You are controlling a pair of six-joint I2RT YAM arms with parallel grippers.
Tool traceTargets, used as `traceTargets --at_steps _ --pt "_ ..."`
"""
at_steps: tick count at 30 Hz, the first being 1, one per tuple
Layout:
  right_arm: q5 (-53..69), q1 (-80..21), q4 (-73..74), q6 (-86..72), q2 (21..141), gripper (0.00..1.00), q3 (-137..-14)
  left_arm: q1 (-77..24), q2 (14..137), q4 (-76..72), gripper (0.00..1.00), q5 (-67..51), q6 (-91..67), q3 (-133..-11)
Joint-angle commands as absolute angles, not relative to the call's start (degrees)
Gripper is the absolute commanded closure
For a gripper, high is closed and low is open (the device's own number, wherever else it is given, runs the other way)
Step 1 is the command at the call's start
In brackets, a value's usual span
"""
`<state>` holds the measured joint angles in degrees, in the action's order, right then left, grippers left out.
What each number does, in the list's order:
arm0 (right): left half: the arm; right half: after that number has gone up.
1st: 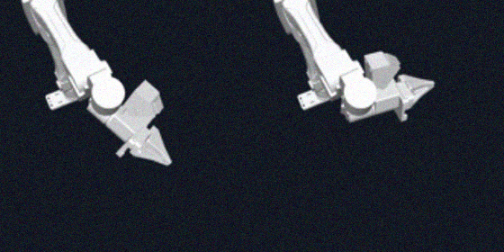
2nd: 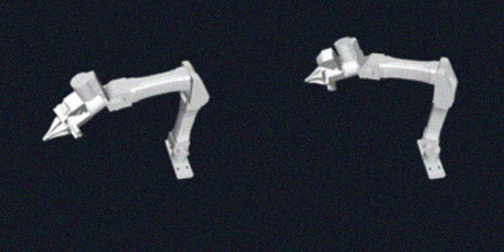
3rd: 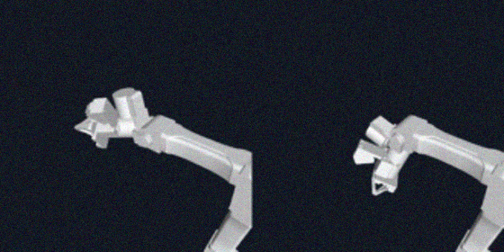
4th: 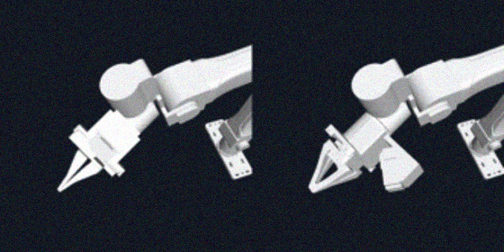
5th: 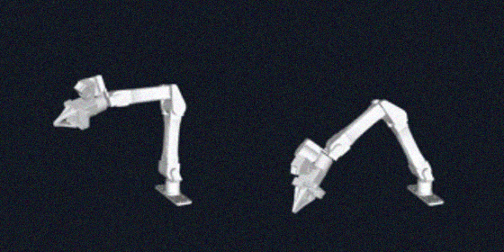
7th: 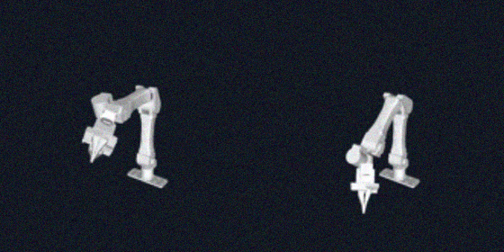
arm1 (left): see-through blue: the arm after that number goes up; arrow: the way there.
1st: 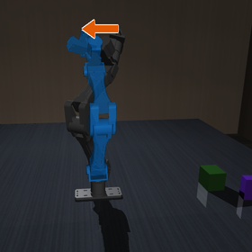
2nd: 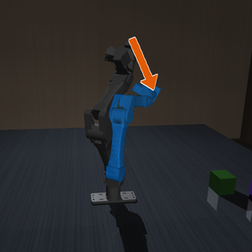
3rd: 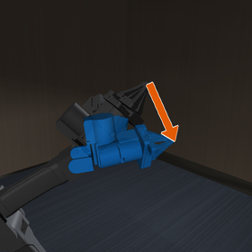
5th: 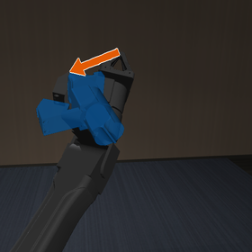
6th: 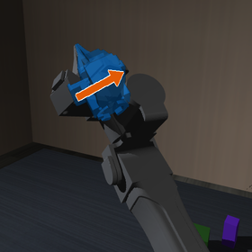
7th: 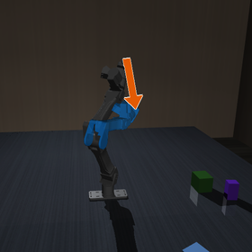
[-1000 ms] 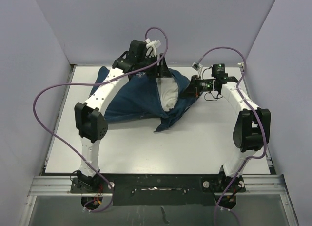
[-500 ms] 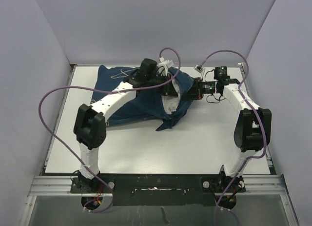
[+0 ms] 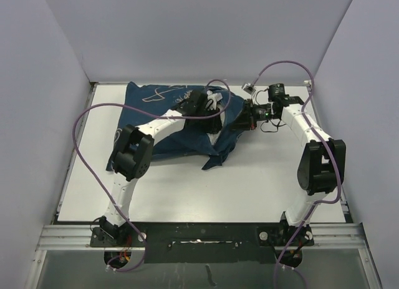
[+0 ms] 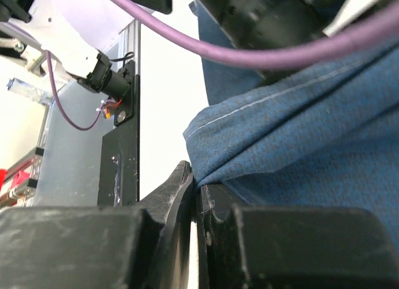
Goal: Put the pillow into the pillowcase
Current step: Stuff the pillow into the pillowcase.
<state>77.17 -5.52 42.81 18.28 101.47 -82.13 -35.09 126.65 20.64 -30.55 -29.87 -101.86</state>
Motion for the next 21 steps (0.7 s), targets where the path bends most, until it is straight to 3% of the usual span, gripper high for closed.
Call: traceTargets --at_steps 1,3,7,10,14,18,21 --pt "92.68 -11.43 47.47 17.02 98.38 0.97 -94.23 -33.29 126.31 7.36 0.90 -29.20 -32.82 -96.23" --pt "87.79 -12.21 42.66 9.06 101.34 0.96 -98.62 -33.69 124.01 2.23 0.84 -29.96 -33.18 -92.92" --pt "72.53 -9.64 26.91 -12.59 105.48 0.96 -96.15 -33.19 115.07 -1.39 0.65 -23.57 -29.98 -85.95" --pt "60.40 -7.76 30.84 -12.32 107.54 0.96 -93.88 -30.47 107.68 -6.42 0.54 -21.50 -31.86 -80.84" --pt "58.30 -7.20 27.86 -15.40 106.86 0.95 -89.61 -27.30 99.81 -6.28 0.38 -21.69 -31.82 -78.62" --pt "59.57 -8.37 25.53 -16.69 106.77 0.95 -87.98 -27.07 95.89 3.66 0.40 -20.96 -21.08 -82.01" --pt "62.27 -8.83 23.94 -16.88 106.28 0.95 -87.31 -27.07 94.51 5.49 0.52 -21.60 -16.85 -81.51"
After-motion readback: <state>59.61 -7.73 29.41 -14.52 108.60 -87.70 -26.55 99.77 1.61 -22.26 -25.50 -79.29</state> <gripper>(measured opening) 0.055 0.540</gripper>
